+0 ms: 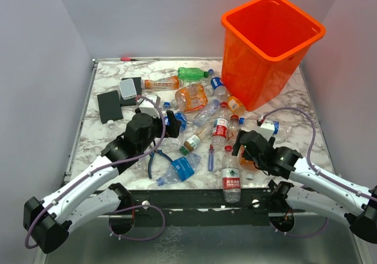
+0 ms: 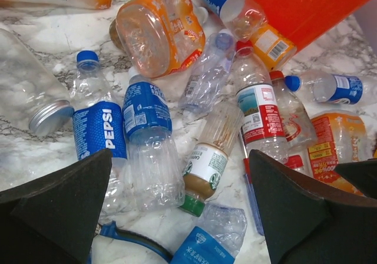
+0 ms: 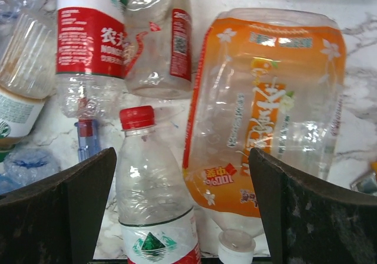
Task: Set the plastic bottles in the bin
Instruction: Pick up the plastic bottle at the center of the board.
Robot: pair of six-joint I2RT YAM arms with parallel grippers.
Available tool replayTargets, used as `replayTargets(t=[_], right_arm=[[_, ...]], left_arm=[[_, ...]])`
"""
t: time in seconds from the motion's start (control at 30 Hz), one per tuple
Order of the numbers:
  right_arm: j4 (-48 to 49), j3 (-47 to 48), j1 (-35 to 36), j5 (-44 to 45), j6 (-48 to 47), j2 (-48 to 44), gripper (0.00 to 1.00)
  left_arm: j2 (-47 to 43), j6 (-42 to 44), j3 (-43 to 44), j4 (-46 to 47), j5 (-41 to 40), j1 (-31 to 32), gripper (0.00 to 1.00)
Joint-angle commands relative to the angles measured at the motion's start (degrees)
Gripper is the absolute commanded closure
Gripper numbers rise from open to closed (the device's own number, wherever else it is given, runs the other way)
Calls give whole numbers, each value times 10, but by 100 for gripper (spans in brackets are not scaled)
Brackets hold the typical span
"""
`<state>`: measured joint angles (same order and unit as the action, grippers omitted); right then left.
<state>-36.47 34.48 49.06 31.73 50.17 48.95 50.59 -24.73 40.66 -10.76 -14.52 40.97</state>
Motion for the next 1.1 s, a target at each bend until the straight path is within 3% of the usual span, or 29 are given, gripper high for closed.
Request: replayTargets(t=[0.0,0.13,0.4,0.73,1.0,1.07], right_arm=[[-105,32,0,74,97,-9,1],[-171,55,-35,88,145,12,0],[-106,24,-177,-25,80,42,0],[-7,-28,-189,-101,69,104,0],[47,-59,-190,-128,68,42,8],[51,-64,-190,-133,69,35,5]], left_arm=[[-8,13,-15,30,45,1,1],[38,7,1,21,99,2,1],[43,7,5,15,112,1,1],[28,7,2,14,123,6,1],[41,3,3,15,133,8,1],[43,2,2,17,137,8,1]])
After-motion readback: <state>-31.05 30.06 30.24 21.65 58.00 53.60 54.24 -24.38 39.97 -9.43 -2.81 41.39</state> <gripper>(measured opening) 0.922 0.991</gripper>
